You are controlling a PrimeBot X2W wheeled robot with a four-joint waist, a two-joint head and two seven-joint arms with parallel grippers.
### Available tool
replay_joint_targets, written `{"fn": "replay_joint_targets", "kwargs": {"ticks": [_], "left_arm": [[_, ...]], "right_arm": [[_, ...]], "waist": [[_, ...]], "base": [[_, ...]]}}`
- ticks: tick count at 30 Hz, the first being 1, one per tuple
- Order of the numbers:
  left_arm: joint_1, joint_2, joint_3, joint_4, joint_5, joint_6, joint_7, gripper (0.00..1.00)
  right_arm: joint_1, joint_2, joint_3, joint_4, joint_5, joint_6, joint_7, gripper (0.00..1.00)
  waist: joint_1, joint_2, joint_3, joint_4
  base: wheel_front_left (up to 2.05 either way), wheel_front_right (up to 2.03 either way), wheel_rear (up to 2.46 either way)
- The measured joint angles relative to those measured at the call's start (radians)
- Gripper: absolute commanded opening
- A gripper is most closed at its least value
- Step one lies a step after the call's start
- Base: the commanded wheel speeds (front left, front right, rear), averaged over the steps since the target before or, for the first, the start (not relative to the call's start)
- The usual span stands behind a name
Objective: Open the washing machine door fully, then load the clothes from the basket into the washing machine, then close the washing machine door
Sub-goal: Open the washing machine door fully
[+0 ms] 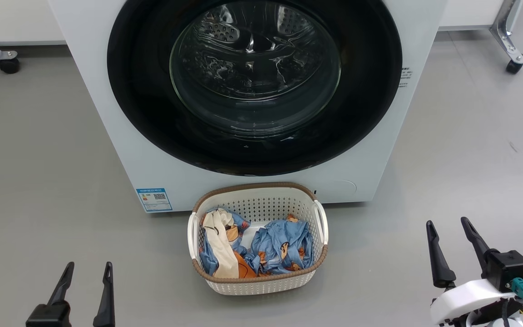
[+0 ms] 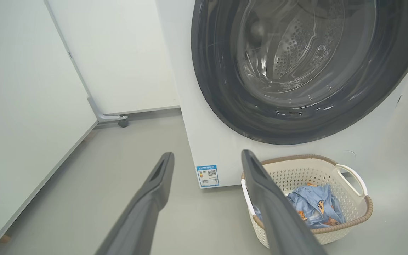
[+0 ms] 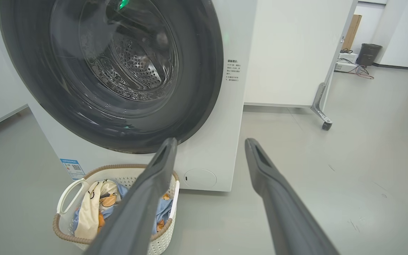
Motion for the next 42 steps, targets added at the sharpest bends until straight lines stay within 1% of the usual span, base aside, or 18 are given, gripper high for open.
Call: {"fn": "replay_joint_targets", "kwargs": {"ticks": [9,11,19,33,37,42], "left_arm": [[-0.001,-0.005,0.012,-0.020,0.000,-0.002,0.000,1.00],[-0.001,-0.005,0.012,-0.020,0.000,-0.002,0.000,1.00],[-0.001,-0.008,0.014,-0.021,0.000,-0.009,0.000,1.00],[-0.001,-0.012,0.019,-0.022,0.002,-0.010,0.000,1.00],[-0.003,-0.021,0.040,-0.031,-0.006,-0.010,0.000,1.00],[-0.003,-0.027,0.043,-0.032,-0.005,-0.013,0.000,1.00]], "right_arm": [[0.000,0.007,-0.004,0.003,-0.006,0.004,-0.004,1.00],[0.000,0.008,-0.004,0.004,-0.006,0.011,-0.004,1.00],[0.000,0.010,-0.009,0.008,-0.008,0.012,-0.004,1.00],[0.000,0.017,-0.015,0.014,-0.016,0.014,-0.007,1.00],[0.000,0.023,-0.019,0.018,-0.016,0.015,-0.007,1.00],[0.000,0.025,-0.020,0.020,-0.016,0.021,-0.007,1.00]], "waist": [[0.0000,0.0000,0.001,-0.003],[0.0000,0.0000,0.001,-0.004],[0.0000,0.0000,0.002,-0.008],[0.0000,0.0000,0.004,-0.006],[0.0000,0.0000,0.003,-0.005],[0.0000,0.0000,0.002,-0.003]], "base": [[0.20,0.20,-0.40],[0.33,0.33,-0.66],[0.45,0.45,-0.90],[0.72,0.71,-1.43],[0.79,0.79,-1.58],[0.68,0.68,-1.37]]}}
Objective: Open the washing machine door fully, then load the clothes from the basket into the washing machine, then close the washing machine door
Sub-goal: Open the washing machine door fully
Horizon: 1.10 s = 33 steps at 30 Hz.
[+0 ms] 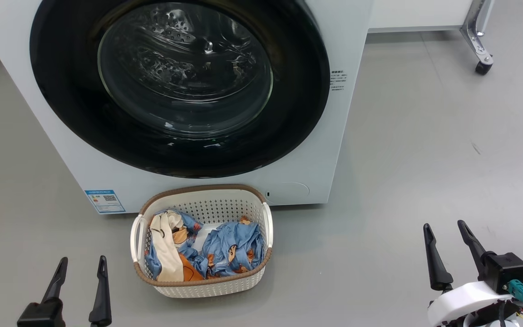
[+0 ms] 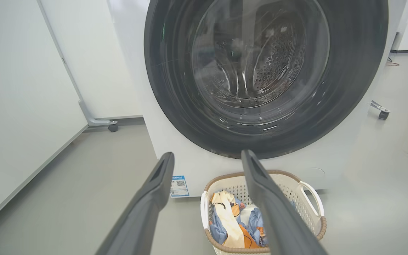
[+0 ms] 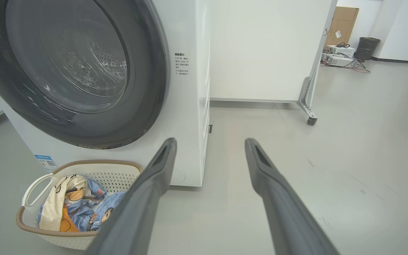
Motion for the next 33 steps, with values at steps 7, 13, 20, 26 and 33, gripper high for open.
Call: {"fn": "replay_joint_targets", "kwargs": {"ticks": [7,13,20,26,33], "left_arm": [[0.000,-0.002,0.001,0.000,0.003,-0.001,0.000,1.00],[0.000,-0.003,0.002,0.001,0.003,-0.002,0.000,1.00],[0.000,-0.004,0.004,0.001,0.003,-0.004,0.000,1.00],[0.000,-0.006,0.004,0.001,0.003,-0.004,0.000,1.00],[0.000,-0.006,0.003,0.003,0.003,-0.005,0.000,1.00]], "right_arm": [[0.000,0.005,-0.008,0.000,0.000,0.000,0.000,1.00],[0.000,0.010,-0.018,-0.005,0.000,0.000,0.000,1.00],[0.000,0.013,-0.027,-0.009,0.000,0.000,0.000,1.00],[0.000,0.013,-0.034,-0.015,0.000,0.000,0.000,1.00],[0.000,0.014,-0.033,-0.024,0.000,0.000,0.000,0.00]], "waist": [[0.0000,0.0000,0.001,0.002],[0.0000,0.0000,0.002,0.002],[0.0000,0.0000,0.001,0.001],[0.0000,0.0000,0.001,0.000],[0.0000,0.0000,0.000,-0.001]], "base": [[0.54,0.54,-1.08],[0.38,0.38,-0.76],[0.23,0.23,-0.45],[0.07,0.07,-0.14],[0.00,0.00,0.00]]}}
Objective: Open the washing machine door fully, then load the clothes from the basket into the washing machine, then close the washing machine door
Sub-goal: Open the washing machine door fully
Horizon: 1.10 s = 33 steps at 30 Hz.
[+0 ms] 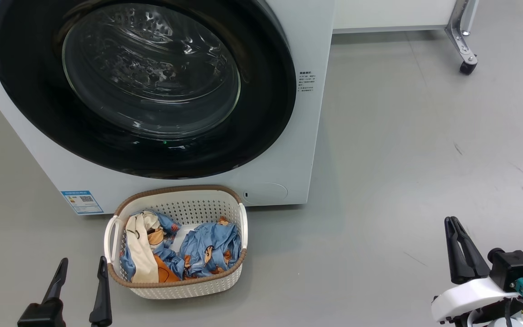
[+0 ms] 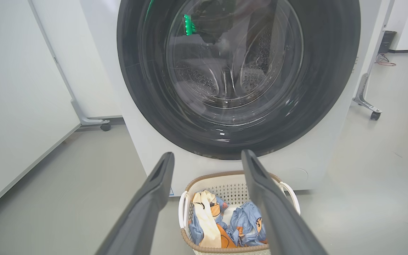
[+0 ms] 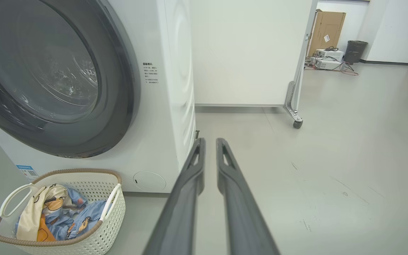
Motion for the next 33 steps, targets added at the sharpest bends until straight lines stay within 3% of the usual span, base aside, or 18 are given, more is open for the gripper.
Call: {"fn": "replay_joint_targets", "kwargs": {"ticks": [7,16,20,26,33], "left_arm": [[0.000,0.000,0.000,0.001,0.000,0.000,0.000,1.00],[0.000,-0.001,-0.001,0.002,0.000,-0.001,0.000,1.00],[0.000,-0.002,-0.002,0.002,-0.003,-0.001,0.000,1.00],[0.000,-0.002,-0.028,0.004,-0.004,-0.001,0.000,1.00],[0.000,-0.002,-0.062,-0.005,-0.005,-0.001,0.000,1.00]], "right_arm": [[0.000,0.004,0.016,-0.007,0.016,0.000,0.000,0.00],[0.001,0.040,-0.024,-0.006,0.176,0.000,0.000,0.00],[0.009,0.063,-0.076,-0.001,0.334,0.000,0.000,0.00],[0.015,0.067,-0.191,0.031,0.672,0.000,0.000,0.00],[-0.024,0.066,-0.204,0.065,1.042,0.000,0.000,0.00]], "waist": [[0.0000,0.0000,-0.001,-0.001],[0.0000,0.0000,0.002,-0.001],[0.0000,0.0000,0.005,-0.001],[0.0000,0.0000,0.010,0.010],[0.0000,0.0000,0.027,0.030]], "base": [[0.00,0.00,0.00],[0.00,0.00,0.00],[0.00,0.00,0.00],[0.00,0.00,0.00],[0.00,0.00,0.00]]}}
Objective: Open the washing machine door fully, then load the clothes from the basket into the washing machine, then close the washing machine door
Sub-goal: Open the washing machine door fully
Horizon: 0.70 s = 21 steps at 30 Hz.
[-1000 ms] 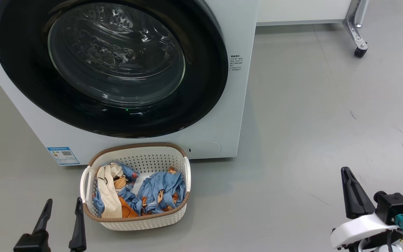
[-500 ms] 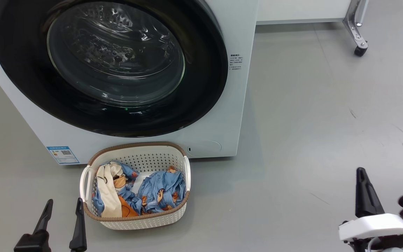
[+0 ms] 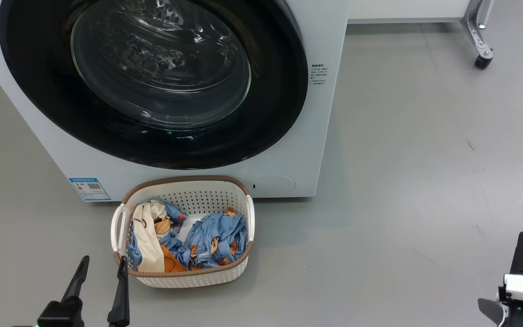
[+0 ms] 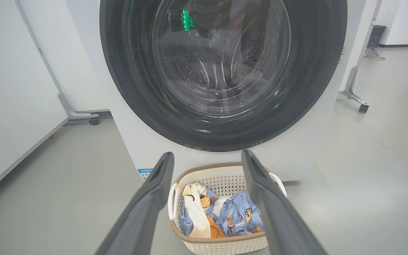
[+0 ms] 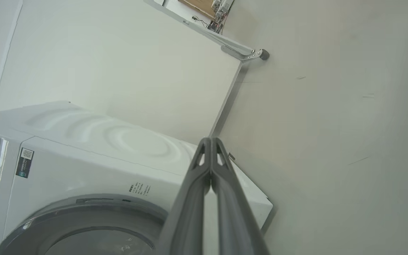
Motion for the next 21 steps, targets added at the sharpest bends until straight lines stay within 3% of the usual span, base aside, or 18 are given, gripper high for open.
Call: {"fn": "replay_joint_targets", "kwargs": {"ticks": [9,21], "left_arm": [[-0.022,0.002,-0.056,-0.020,0.000,0.000,0.000,1.00],[-0.065,0.019,-0.107,-0.031,-0.011,0.000,0.000,1.00]], "right_arm": [[-0.116,-0.003,-0.129,-0.005,0.234,0.000,0.044,0.00],[-0.278,-0.101,-0.152,0.002,0.344,0.000,0.179,0.00]], "waist": [[0.0000,0.0000,0.055,0.032],[-0.0001,0.0000,0.156,0.083]], "base": [[0.00,0.00,0.00],[0.00,0.00,0.00]]}}
